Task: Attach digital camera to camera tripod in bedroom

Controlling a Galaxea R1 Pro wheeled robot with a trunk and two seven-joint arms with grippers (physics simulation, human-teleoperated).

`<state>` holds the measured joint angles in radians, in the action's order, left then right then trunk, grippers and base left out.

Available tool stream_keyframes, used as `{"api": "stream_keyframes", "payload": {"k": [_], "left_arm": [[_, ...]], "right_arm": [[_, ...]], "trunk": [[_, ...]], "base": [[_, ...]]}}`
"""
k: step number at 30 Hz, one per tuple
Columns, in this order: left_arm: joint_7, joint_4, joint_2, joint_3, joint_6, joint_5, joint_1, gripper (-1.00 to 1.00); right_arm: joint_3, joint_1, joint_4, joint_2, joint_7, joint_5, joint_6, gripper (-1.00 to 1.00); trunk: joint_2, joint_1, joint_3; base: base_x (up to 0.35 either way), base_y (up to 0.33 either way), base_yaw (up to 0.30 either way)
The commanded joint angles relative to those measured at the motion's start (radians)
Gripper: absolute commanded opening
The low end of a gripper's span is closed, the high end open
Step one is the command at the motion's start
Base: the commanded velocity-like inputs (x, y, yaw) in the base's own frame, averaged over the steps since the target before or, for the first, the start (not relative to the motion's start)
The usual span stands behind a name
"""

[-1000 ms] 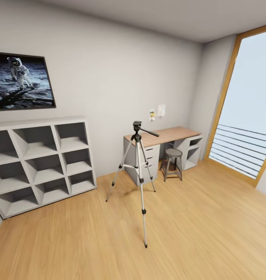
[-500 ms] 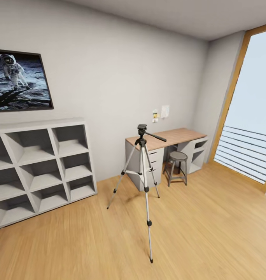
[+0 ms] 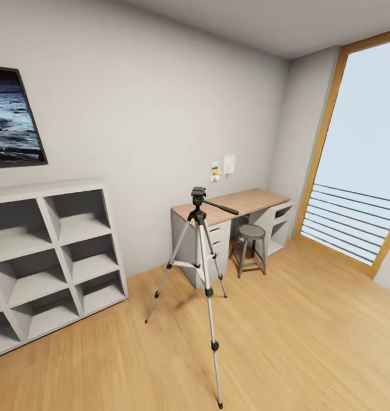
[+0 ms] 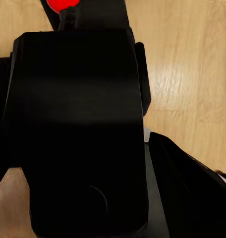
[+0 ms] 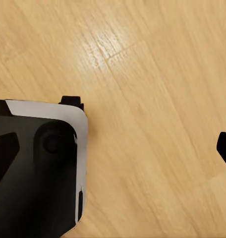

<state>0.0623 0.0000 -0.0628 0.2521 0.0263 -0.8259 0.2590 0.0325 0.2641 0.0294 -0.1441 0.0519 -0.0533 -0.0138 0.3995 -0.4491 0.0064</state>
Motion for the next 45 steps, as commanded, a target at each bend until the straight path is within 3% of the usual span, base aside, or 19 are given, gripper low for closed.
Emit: {"api": "stream_keyframes", "payload": {"k": [1,24,45], "left_arm": [[0.002,0.000,0.000,0.009,0.003,-0.006,0.000,-1.00],[0.002,0.000,0.001,0.009,-0.011,-0.006,0.000,-1.00],[0.004,-0.001,0.001,0.009,-0.016,-0.006,0.000,-1.00]], "right_arm": [[0.003,0.002,0.003,0.000,0.002,-0.006,-0.001,1.00],[0.003,0.002,0.003,-0.001,0.002,-0.006,-0.002,1.00],[0.003,0.002,0.003,-0.004,0.003,-0.006,0.002,1.00]], "trunk": [[0.001,-0.001,0.000],[0.001,-0.001,0.000],[0.001,-0.001,0.000]], "base": [[0.332,0.114,-0.237],[0.312,0.185,-0.212],[0.225,0.240,-0.017]]}}
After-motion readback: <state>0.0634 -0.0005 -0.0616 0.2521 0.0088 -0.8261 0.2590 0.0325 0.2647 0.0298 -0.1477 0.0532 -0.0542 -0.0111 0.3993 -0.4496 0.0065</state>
